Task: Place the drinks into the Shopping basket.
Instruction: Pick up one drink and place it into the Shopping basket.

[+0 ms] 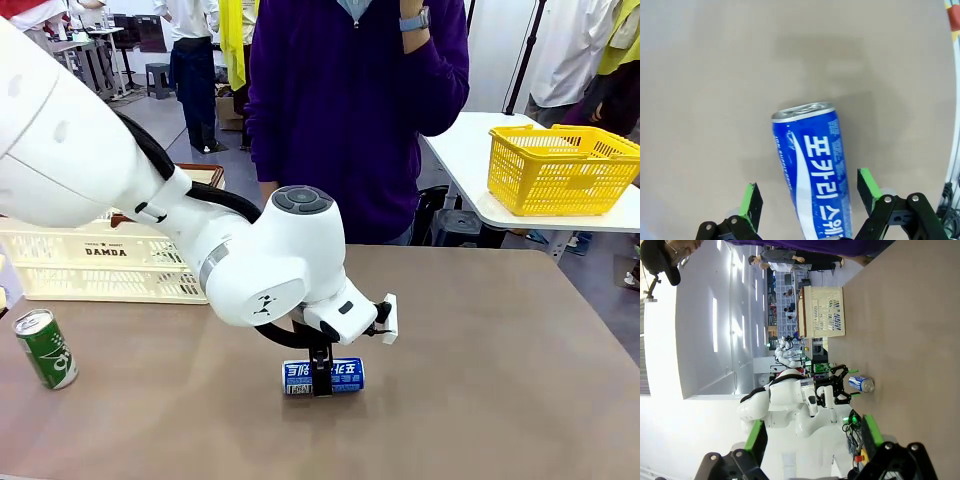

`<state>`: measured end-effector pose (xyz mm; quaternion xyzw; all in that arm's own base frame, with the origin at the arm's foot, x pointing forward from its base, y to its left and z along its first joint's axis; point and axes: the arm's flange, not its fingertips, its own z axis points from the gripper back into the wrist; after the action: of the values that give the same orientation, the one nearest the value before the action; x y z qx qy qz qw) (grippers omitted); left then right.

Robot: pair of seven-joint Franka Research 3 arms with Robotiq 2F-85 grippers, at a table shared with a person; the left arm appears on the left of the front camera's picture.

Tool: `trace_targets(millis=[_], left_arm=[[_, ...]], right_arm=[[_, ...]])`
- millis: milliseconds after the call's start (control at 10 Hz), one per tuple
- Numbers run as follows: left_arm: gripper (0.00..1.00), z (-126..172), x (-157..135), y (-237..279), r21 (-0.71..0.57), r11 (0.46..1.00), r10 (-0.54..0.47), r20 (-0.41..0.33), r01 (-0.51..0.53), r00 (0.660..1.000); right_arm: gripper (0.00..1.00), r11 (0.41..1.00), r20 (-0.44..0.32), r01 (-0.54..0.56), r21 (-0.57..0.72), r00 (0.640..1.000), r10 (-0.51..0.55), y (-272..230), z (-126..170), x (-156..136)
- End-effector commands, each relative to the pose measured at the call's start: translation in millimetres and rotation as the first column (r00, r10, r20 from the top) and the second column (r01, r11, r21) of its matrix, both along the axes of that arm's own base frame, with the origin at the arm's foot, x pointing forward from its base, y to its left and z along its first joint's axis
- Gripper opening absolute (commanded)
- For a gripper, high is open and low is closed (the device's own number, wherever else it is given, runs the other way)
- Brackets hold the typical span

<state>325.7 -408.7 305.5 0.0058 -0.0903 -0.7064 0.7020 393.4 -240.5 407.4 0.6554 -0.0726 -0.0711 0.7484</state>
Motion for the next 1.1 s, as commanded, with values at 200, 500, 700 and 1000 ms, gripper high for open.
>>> trace_targets(millis=[200,500,700,1000], left_arm=[[1.0,-22.7,12.8,-9.4,0.005,0.999,0.033,-0.042,-0.032,0.999],[0.41,-28.8,14.5,-5.4,-0.005,0.999,0.043,-0.046,-0.043,0.998],[0.0,-27.5,12.4,-3.2,-0.001,0.999,0.04,-0.044,-0.04,0.998],[0.0,-25.4,6.5,-0.7,0.0,1.0,0.026,-0.026,-0.026,0.999]], right_arm=[[1.0,1.0,-0.021,-0.008,-0.001,1.0,0.008,-0.8,5.4,-0.5],[1.0,1.0,-0.021,-0.008,-0.001,1.0,0.008,-0.8,5.4,-0.5],[1.0,1.0,-0.021,-0.008,-0.001,1.0,0.008,-0.8,5.4,-0.5],[1.0,1.0,-0.021,-0.008,-0.001,1.0,0.008,-0.8,5.4,-0.5]])
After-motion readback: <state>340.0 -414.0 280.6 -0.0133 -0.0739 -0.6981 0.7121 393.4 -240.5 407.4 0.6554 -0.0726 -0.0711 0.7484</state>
